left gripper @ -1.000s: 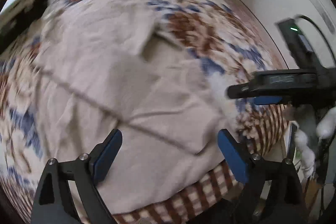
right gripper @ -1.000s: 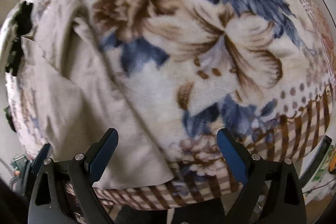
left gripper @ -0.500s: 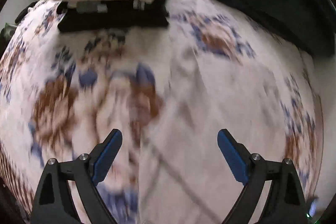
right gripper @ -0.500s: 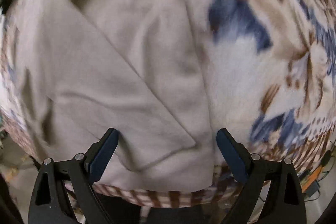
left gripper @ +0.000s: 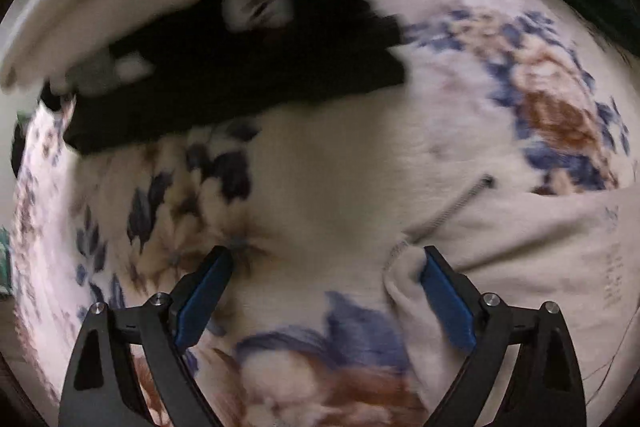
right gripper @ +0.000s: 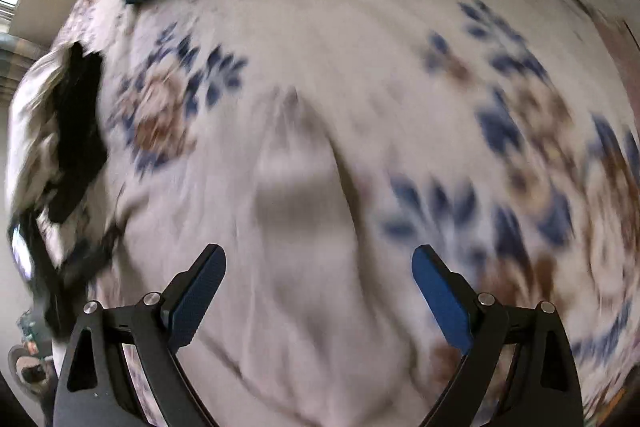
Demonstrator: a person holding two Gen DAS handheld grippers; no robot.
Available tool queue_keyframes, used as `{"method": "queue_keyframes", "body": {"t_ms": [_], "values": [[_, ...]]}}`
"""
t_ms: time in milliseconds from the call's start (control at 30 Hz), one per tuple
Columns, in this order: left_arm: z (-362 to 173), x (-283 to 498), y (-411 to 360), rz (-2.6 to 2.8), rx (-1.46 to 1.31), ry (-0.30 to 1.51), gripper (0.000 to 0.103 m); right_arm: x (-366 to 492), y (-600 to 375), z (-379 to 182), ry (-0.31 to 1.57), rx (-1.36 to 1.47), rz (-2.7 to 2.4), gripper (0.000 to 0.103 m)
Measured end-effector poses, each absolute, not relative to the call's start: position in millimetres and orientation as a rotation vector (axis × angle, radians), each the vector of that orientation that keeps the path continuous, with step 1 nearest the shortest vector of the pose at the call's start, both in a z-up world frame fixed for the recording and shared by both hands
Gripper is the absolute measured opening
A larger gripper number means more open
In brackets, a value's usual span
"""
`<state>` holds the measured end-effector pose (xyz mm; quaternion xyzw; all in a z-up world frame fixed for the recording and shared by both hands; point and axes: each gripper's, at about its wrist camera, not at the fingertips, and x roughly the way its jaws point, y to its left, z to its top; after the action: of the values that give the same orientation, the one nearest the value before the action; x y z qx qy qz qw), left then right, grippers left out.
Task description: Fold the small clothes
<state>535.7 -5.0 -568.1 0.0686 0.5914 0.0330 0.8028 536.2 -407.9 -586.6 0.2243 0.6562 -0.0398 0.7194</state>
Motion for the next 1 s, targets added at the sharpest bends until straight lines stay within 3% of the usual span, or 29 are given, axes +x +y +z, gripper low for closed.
{"method": "queue_keyframes", "body": {"t_ms": [67,133,233,367,567,767,1000], "values": [[-565,535,6,0.052,0.063,1.274,0.096,556,-405,-597,1.476,0.460,-0.092,0.094],[-565,536,8,0.055,0.064,1.278,0.096,570,-407,-618,1.532,0.387,-0.120,0.083],[-568,540,8,0.055,0.051,1.293,0.096,570,-416,-628,1.568,0.388,-0.111,0.083],[-536,533,-5,0.011,0.097,1.221,0.096,566,-432,-599,1.557,0.479,-0.005,0.083],[-454,451,-51,-0.030,0.170,1.113,0.096,503,-477,-532,1.585,0.548,0.147,0.083],[-416,358,-137,-0.017,0.200,1.122,0.096,423,-531,-490,1.621,0.552,0.170,0.083],[-443,244,-281,-0.007,0.356,1.263,0.096,383,-601,-477,1.662,0.535,0.251,0.083]]}}
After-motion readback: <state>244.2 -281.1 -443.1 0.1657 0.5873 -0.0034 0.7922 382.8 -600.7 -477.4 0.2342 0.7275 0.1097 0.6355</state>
